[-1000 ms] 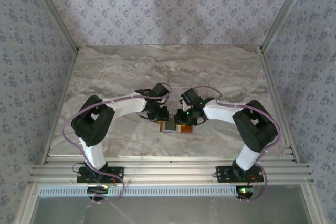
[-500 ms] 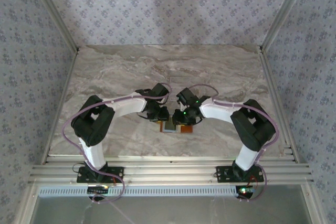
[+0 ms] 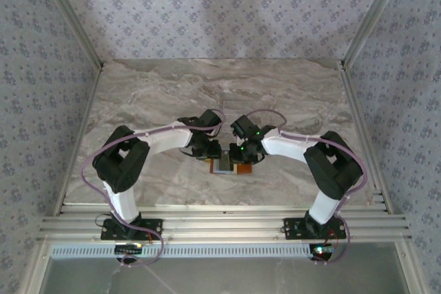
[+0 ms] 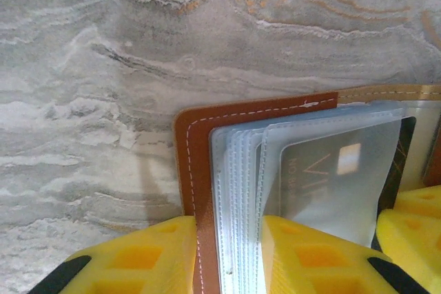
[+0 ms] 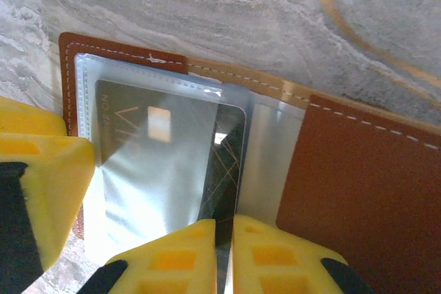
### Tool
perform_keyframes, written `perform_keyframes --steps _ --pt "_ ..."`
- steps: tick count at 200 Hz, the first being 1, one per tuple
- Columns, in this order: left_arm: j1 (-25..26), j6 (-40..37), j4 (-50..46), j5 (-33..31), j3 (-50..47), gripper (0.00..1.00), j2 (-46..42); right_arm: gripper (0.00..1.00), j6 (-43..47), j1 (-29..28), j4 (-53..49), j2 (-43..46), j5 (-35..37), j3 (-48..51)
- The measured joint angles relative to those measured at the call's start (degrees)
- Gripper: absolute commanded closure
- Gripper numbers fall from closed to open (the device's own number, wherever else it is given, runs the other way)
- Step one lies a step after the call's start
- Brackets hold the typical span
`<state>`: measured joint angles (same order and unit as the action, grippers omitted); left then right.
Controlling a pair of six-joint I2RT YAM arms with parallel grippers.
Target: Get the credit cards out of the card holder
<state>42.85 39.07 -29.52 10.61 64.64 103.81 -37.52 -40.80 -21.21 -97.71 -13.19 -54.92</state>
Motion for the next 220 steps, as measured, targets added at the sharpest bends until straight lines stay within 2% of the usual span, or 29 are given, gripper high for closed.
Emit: perform_keyframes --steps 61,96,220 --pt "0.0 0.0 -0.3 -0.4 0.0 0.69 0.0 0.9 0.0 0.0 -2.0 1.0 2.5 0.0" --pt "0.0 0.0 -0.4 -0.8 0.0 0.69 0.0 0.83 -0.2 0.4 -2.2 2.0 2.7 1.0" --pt "1.2 0.0 -2.6 -1.2 1.5 0.67 -2.2 0.69 -2.2 5.8 6.8 6.7 -6.5 8.8"
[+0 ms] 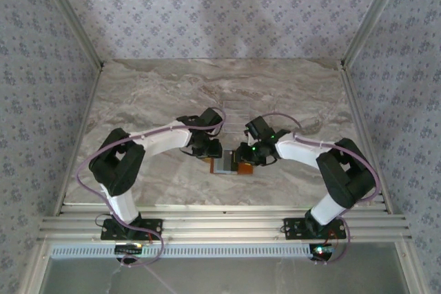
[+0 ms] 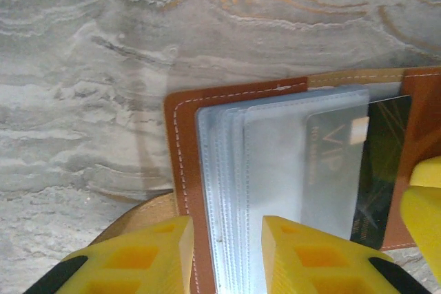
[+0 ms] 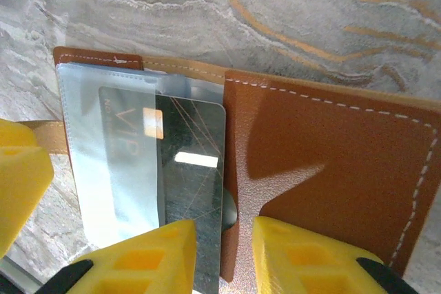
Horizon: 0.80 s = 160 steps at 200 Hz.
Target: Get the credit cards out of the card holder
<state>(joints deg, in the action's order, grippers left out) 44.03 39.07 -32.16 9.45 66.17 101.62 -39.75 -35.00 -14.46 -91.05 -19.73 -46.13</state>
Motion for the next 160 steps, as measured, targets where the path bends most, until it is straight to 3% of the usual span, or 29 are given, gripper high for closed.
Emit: perform_keyframes --steps 91,160 --pt "0.4 -0.7 0.0 -1.3 0.5 0.68 3.6 0.65 -0.2 4.5 9.0 0.0 -9.0 5.3" --pt "0.5 -1.1 0.0 -1.4 0.7 0.68 3.8 0.72 -1.7 6.2 16.0 -1.4 -15.3 7.5"
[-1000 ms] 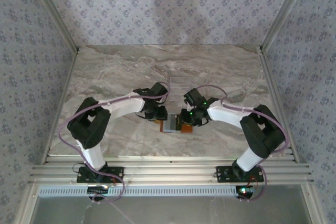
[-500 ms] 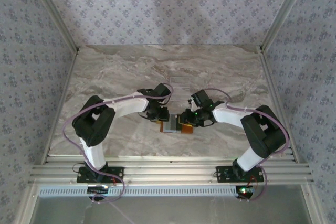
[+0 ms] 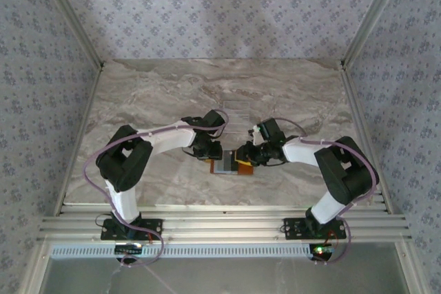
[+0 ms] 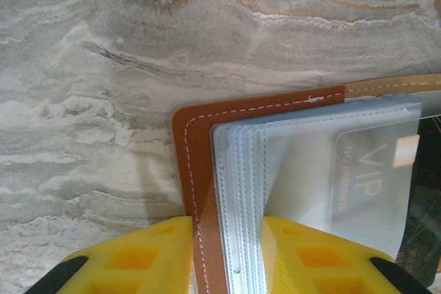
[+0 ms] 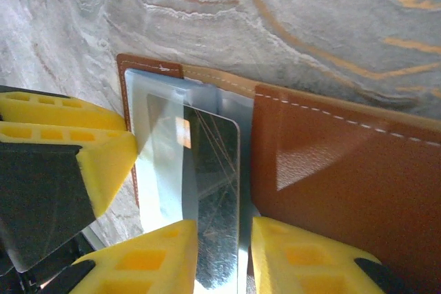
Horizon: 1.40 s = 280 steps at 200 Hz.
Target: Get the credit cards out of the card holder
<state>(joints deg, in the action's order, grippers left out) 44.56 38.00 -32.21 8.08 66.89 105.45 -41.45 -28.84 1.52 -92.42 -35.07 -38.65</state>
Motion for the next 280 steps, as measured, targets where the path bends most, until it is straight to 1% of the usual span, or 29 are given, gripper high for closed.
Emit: perform_keyframes --steps 36,101,132,152,181,206,280 --pt "0.1 0.0 -0.1 0.0 0.1 0.68 0.0 0.73 -0.7 0.2 1.5 -1.5 -1.8 0.0" --pt "0.1 0.0 -0.1 0.0 0.1 0.69 0.0 0.76 -1.3 0.3 3.3 -2.8 -3.1 0.0" --pt "0.1 0.0 -0.1 0.0 0.1 0.69 0.0 0.81 -1.7 0.3 4.0 -3.4 -3.3 0.0" --pt "0.1 0.0 -0.1 0.0 0.1 0.69 0.0 0.86 -1.7 0.3 4.1 -3.5 -3.3 0.0" --pt "0.2 0.0 -0.1 -0.2 0.1 0.7 0.0 0.9 -1.6 0.5 3.9 -3.5 -3.2 0.0" --pt "0.2 0.0 0.0 -0.2 0.1 0.7 0.0 0.91 -0.6 1.2 2.3 -2.1 -2.8 0.0" --pt "0.2 0.0 0.0 -0.4 0.0 0.7 0.0 0.94 3.7 6.1 -5.3 3.8 -1.6 0.7"
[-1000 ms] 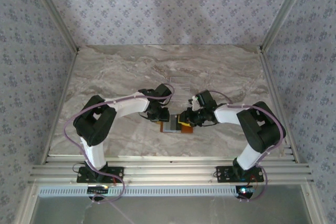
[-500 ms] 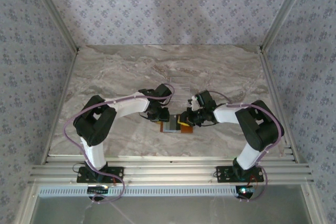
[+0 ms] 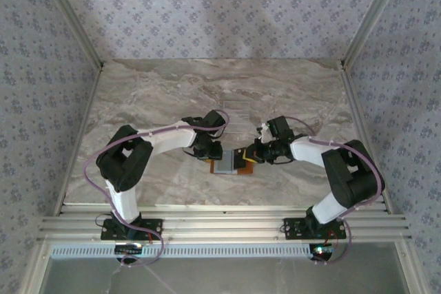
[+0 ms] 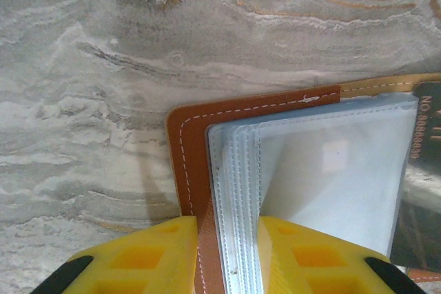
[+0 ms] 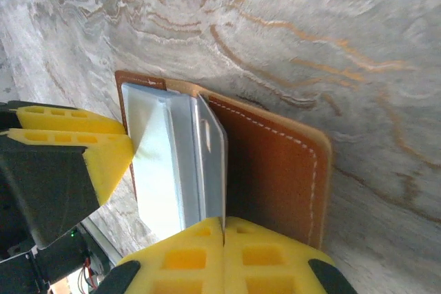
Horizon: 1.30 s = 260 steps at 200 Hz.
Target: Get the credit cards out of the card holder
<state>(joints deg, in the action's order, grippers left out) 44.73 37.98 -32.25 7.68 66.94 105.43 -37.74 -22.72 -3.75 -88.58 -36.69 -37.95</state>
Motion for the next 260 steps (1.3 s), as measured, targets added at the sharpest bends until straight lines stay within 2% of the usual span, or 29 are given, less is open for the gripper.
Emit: perform_keyframes --steps 76,122,139,182,219,260 --pt "0.0 -0.6 0.4 -0.5 -0.7 0.69 -0.8 0.98 7.7 1.1 -11.8 4.9 3.3 -4.6" --pt "0.0 -1.0 -1.6 -2.0 -0.7 0.66 -1.4 0.97 18.7 1.1 -18.8 5.8 6.3 -13.4" --pt "-0.1 -1.0 -2.3 -2.6 -0.7 0.66 -2.3 0.96 25.5 1.1 -21.0 5.8 7.4 -17.0" --pt "-0.8 -1.0 -2.5 -2.8 -0.8 0.66 -6.2 1.0 46.5 0.8 -27.7 3.8 9.3 -28.0" --pt "-3.7 -0.3 -0.4 -2.1 -4.9 0.66 -11.2 1.0 64.0 0.8 -35.2 -4.3 13.5 -40.1" --pt "-7.9 0.5 1.0 -1.4 -10.8 0.66 -16.0 1.0 79.0 0.4 -43.6 -13.4 16.6 -51.0"
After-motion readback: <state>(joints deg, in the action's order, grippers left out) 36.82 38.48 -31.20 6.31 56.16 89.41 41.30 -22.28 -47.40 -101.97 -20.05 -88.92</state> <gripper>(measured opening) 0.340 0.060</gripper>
